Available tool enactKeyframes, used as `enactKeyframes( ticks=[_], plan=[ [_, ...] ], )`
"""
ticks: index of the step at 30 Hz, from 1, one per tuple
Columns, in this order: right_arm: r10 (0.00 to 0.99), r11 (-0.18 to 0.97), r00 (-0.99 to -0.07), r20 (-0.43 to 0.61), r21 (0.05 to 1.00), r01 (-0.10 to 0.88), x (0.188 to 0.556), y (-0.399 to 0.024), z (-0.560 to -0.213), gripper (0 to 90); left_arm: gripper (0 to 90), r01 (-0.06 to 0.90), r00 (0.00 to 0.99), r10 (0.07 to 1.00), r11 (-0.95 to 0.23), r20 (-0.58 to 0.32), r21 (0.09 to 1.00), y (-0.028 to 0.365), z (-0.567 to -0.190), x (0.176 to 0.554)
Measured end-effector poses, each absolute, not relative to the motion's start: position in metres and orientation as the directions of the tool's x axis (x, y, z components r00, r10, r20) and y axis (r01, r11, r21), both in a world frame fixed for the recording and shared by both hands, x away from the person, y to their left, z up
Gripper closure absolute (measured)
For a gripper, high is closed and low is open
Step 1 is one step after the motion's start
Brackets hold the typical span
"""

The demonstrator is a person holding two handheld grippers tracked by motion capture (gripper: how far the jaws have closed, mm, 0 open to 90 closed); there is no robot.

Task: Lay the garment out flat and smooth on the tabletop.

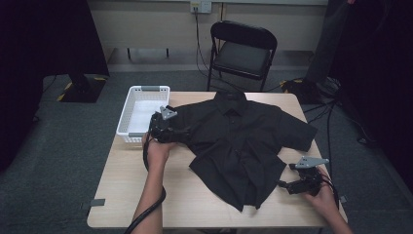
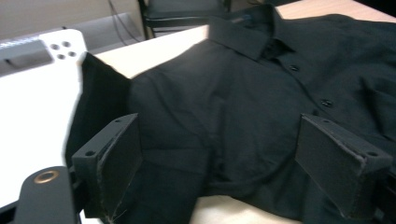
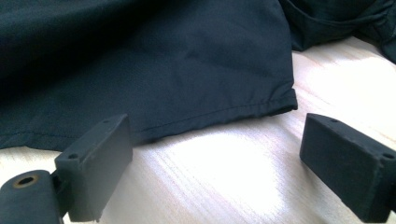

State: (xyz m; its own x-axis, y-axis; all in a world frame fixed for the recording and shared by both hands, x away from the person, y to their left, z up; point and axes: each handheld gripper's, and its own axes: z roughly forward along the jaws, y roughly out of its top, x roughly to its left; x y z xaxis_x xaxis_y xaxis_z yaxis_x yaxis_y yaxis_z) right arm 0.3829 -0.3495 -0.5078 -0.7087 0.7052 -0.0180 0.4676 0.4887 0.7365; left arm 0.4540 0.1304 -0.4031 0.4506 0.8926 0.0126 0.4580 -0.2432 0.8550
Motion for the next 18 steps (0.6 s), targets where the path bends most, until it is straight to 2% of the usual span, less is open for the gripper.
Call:
enactKeyframes(
  ticks=[18],
  plan=[
    [0.707, 0.487, -0.707, -0.017, 0.737, 0.469, 0.382, -0.35, -0.508, 8.2, 13.8, 0.458, 0.556, 0.83, -0.276, -0.03, 0.845, 0.1, -0.44, 0.427]
  ],
)
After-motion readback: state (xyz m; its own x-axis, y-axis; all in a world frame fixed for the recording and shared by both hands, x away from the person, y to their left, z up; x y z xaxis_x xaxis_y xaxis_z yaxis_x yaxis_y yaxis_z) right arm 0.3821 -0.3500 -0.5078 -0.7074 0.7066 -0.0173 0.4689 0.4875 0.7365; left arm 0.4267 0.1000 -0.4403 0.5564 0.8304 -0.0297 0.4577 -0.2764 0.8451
